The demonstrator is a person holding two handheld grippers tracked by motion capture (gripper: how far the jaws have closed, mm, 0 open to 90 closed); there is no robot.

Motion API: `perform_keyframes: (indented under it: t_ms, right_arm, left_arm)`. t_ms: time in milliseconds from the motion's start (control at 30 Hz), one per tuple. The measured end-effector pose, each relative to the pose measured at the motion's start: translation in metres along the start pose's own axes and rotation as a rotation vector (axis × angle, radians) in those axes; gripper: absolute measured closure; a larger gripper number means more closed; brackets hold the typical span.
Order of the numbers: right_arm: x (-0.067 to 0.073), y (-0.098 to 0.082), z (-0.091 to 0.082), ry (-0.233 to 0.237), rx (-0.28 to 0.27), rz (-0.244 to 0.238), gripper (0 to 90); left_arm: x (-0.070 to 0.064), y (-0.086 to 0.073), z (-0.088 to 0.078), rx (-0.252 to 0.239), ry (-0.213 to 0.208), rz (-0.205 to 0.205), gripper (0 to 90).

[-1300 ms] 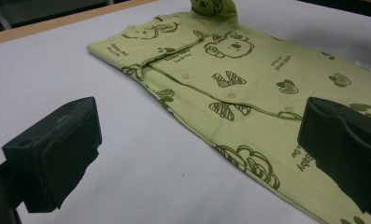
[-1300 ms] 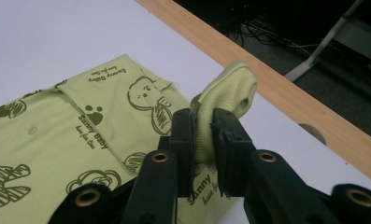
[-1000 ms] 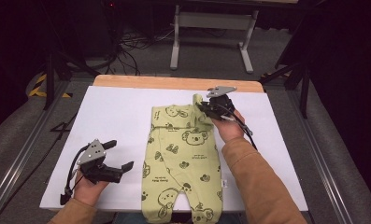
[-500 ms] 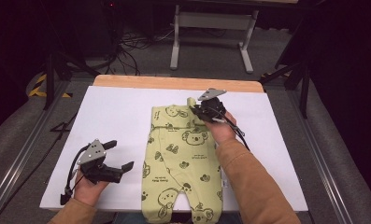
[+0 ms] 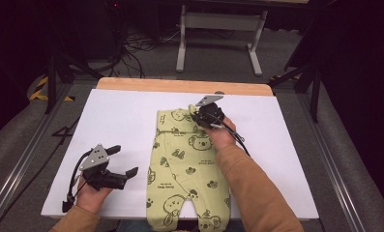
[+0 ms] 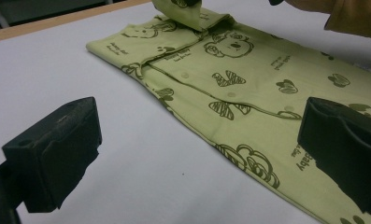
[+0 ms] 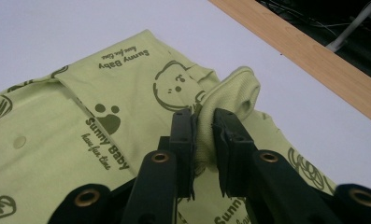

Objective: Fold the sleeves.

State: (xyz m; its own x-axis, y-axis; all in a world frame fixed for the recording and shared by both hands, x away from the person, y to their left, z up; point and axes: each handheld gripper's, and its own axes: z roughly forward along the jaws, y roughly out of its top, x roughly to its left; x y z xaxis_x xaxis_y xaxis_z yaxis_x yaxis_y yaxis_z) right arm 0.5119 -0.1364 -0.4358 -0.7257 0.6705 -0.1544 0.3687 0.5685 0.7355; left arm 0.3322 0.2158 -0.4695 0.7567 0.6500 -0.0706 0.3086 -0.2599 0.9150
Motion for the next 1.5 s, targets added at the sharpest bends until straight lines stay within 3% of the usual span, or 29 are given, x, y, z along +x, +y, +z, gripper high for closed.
perform_keyframes:
  t_ms: [233, 300, 533, 700, 767, 1133, 1300, 1500]
  right_arm:
    - [0.005, 0.004, 0.008, 0.02, -0.008, 0.012, 74.7]
    - [0.005, 0.005, 0.007, 0.034, -0.054, 0.027, 58.2]
    - [-0.003, 0.006, -0.01, 0.05, -0.108, 0.061, 41.6]
    - [-0.017, 0.002, -0.027, 0.067, -0.139, 0.106, 20.1]
    - [-0.023, 0.0, -0.035, 0.071, -0.156, 0.106, 12.6]
    - [-0.038, -0.011, -0.075, 0.029, -0.187, 0.079, 8.4]
    - [-0.046, -0.021, -0.082, 0.017, -0.187, 0.081, 8.4]
    - [-0.051, -0.027, -0.09, 0.004, -0.196, 0.084, 8.5]
  left_arm:
    - [0.0, -0.001, -0.001, 0.0, -0.001, -0.005, 0.5]
    - [0.0, -0.001, -0.001, -0.002, -0.001, -0.005, 0.5]
    - [0.0, -0.001, -0.001, -0.004, 0.001, -0.006, 0.5]
    - [0.001, 0.0, 0.001, -0.015, 0.0, -0.003, 0.4]
    - [0.004, 0.006, 0.004, -0.035, -0.011, -0.026, 0.4]
    - [0.016, 0.053, 0.024, -0.003, -0.072, -0.047, 0.0]
    - [0.023, 0.072, 0.027, -0.005, -0.07, -0.025, 0.0]
    - [0.029, 0.083, 0.034, 0.006, -0.065, -0.024, 0.1]
